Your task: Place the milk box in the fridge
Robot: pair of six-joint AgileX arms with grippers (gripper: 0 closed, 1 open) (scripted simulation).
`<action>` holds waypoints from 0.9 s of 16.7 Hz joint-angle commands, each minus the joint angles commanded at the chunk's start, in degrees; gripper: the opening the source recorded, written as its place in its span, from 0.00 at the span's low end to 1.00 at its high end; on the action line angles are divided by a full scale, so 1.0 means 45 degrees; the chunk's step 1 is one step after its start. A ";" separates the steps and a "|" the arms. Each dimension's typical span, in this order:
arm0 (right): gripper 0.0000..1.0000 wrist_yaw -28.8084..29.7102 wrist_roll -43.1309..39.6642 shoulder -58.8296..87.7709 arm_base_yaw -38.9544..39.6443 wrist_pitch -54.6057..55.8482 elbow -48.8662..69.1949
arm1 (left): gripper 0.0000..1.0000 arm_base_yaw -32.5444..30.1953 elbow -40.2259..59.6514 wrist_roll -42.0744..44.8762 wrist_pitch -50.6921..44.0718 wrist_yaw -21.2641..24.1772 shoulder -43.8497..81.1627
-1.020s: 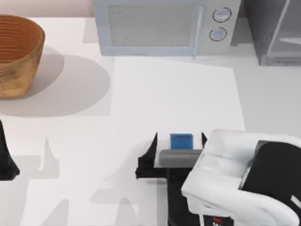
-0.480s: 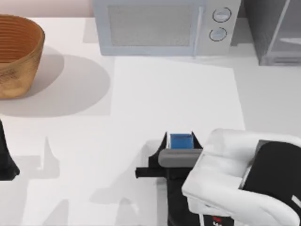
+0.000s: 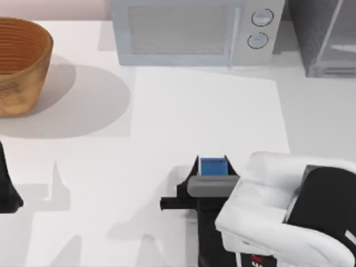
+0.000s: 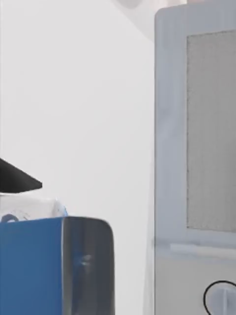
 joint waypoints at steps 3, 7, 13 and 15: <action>0.00 0.0000 0.0000 0.0000 0.0000 0.0000 0.0000 | 1.00 0.0000 0.0000 0.0000 0.0000 0.0000 0.0000; 0.00 -0.0007 0.0026 -0.0008 0.0030 -0.0019 0.0000 | 1.00 0.0000 0.0000 0.0000 0.0000 0.0000 0.0000; 0.00 -0.0084 0.0100 -0.2221 -0.0008 -0.1914 -0.0173 | 1.00 0.0000 0.0000 0.0000 0.0000 0.0000 0.0000; 0.00 -0.0070 0.0132 -0.2953 -0.0024 -0.2537 -0.0206 | 1.00 0.0000 0.0000 0.0000 0.0000 0.0000 0.0000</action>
